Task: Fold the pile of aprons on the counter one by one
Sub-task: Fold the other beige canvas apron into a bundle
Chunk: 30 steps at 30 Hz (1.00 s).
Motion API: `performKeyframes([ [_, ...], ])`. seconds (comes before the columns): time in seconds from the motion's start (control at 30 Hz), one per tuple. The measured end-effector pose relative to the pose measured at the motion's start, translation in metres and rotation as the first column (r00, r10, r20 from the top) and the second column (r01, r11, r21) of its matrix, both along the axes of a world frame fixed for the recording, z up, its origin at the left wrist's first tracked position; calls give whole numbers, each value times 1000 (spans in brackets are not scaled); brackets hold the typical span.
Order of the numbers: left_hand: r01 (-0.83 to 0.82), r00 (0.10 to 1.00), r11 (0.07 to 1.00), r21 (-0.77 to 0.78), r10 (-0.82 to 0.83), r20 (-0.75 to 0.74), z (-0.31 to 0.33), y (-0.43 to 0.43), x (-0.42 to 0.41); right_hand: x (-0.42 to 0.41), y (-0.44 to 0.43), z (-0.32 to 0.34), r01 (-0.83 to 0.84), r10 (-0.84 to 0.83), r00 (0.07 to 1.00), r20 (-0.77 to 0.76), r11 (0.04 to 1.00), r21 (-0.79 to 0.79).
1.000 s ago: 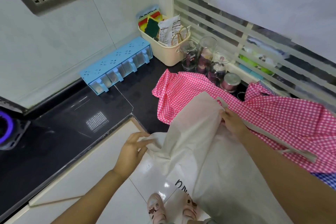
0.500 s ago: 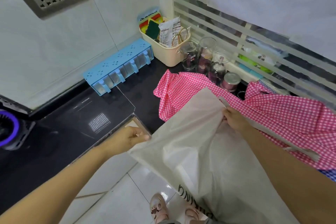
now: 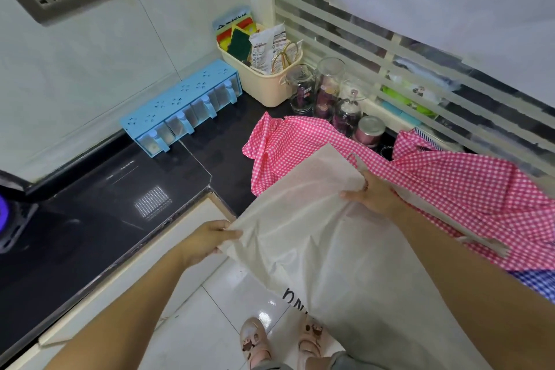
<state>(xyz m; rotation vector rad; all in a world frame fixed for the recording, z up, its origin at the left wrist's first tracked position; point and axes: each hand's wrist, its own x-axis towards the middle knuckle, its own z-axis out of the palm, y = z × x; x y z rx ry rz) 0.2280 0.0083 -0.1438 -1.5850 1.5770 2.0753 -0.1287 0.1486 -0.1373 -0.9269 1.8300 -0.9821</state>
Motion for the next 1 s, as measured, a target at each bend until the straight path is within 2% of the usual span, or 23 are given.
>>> performKeyframes([
  [0.1, -209, 959, 969, 130, 229, -169, 8, -11, 11, 1, 9, -5, -57, 67, 986, -155, 996, 66],
  [0.17, -400, 857, 900, 173, 435, -277, 13, -26, 21, 1, 15, -10, -65, 86, 974, -212, 992, 104],
  [0.23, -474, 794, 854, 212, 519, -316, 15, -41, 27, 2, 21, -17, -82, 119, 951, -285, 987, 136],
  [0.27, -434, 839, 882, 185, 470, -274, 14, -45, 28, 4, 22, -17, -91, 138, 930, -341, 985, 149],
  [0.33, -226, 972, 972, 70, 229, -50, 8, -43, 26, 7, 24, -19, -75, 134, 907, -400, 984, 160],
  [0.4, -21, 992, 999, 35, 17, 127, -3, -32, 18, 9, 25, -22, -64, 113, 902, -417, 990, 129],
  [0.43, 52, 985, 998, 18, -54, 164, -7, -25, 13, 10, 27, -22, -54, 97, 907, -410, 992, 115],
  [0.5, 154, 979, 987, 34, -158, 132, -17, -15, -3, 9, 30, -24, -32, 66, 912, -406, 996, 89],
  [0.57, 225, 965, 969, 98, -235, 112, -18, -5, -22, 9, 36, -23, -40, 78, 876, -476, 995, 89],
  [0.63, 227, 965, 959, 169, -245, 94, -12, -1, -32, 9, 44, -20, -42, 87, 838, -539, 995, 95],
  [0.73, 125, 990, 951, 282, -136, 23, -5, -4, -29, 12, 64, -24, -2, 97, 800, -592, 987, 158],
  [0.83, 50, 998, 946, 320, -57, 12, 1, -3, -18, 23, 87, -36, -7, 123, 730, -672, 985, 172],
  [0.9, -108, 994, 964, 245, 101, 39, 3, -2, -11, 28, 102, -45, 4, 85, 696, -713, 993, 122],
  [1.0, -418, 908, 906, -60, 418, -18, 11, -8, -10, 36, 115, -53, 24, 52, 603, -796, 996, 83],
])
